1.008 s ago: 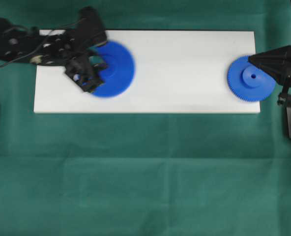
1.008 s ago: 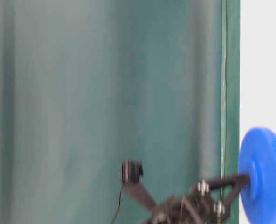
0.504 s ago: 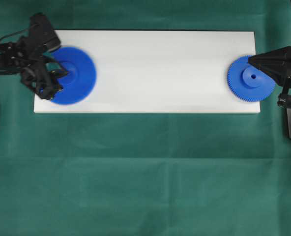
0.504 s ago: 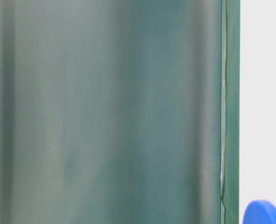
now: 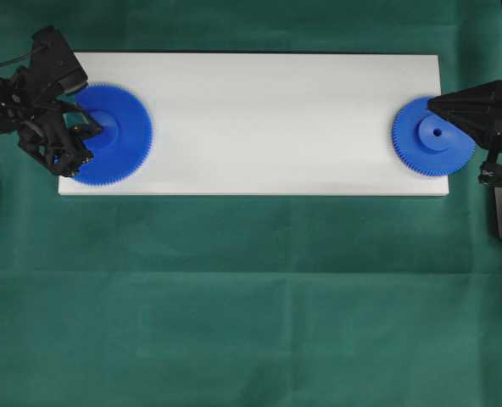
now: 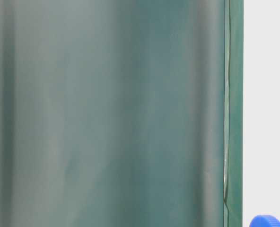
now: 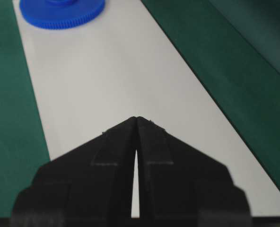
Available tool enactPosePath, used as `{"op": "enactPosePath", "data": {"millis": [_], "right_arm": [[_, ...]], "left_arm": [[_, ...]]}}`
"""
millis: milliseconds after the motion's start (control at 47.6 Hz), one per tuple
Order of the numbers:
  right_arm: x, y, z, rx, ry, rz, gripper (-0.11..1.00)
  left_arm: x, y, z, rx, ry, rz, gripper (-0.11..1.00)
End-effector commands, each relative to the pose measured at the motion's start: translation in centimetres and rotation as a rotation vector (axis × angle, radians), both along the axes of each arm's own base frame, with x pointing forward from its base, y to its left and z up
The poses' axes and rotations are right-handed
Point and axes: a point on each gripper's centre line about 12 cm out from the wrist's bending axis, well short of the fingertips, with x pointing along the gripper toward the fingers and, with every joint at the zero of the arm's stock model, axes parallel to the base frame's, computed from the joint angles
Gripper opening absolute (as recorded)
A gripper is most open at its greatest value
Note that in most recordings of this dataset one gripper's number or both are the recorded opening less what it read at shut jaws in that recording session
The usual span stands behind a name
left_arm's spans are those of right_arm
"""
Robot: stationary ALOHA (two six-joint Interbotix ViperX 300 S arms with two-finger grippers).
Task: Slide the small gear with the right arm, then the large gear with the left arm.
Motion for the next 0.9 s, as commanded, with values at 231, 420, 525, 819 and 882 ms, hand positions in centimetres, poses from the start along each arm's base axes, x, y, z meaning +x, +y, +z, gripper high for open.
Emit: {"op": "enactPosePath", "data": {"millis": [231,420,525,819,882], "right_arm": [[0.2,0.0,0.6,-0.004,-0.014,0.006,0.5],[0.2,0.2,0.5,-0.006,-0.015,0.013,0.5],[0.2,0.2,0.5,-0.005,-0.016,0.012,0.5],[0.2,0.1,0.6,-0.006,-0.019,0.012,0.5],[0.2,0.1,0.7,-0.006,-0.02,0.012,0.5]], "left_arm": [[0.9,0.4,3.3,0.045,-0.103,-0.001,0.0],[0.8,0.1,7.0,0.084,-0.201,-0.012,0.0],[0.5,-0.4,8.7,0.1,-0.246,-0.024,0.0],[-0.8,-2.0,11.8,0.142,-0.378,-0.072,0.0],[-1.0,-2.2,11.9,0.145,-0.388,-0.076,0.0]]}}
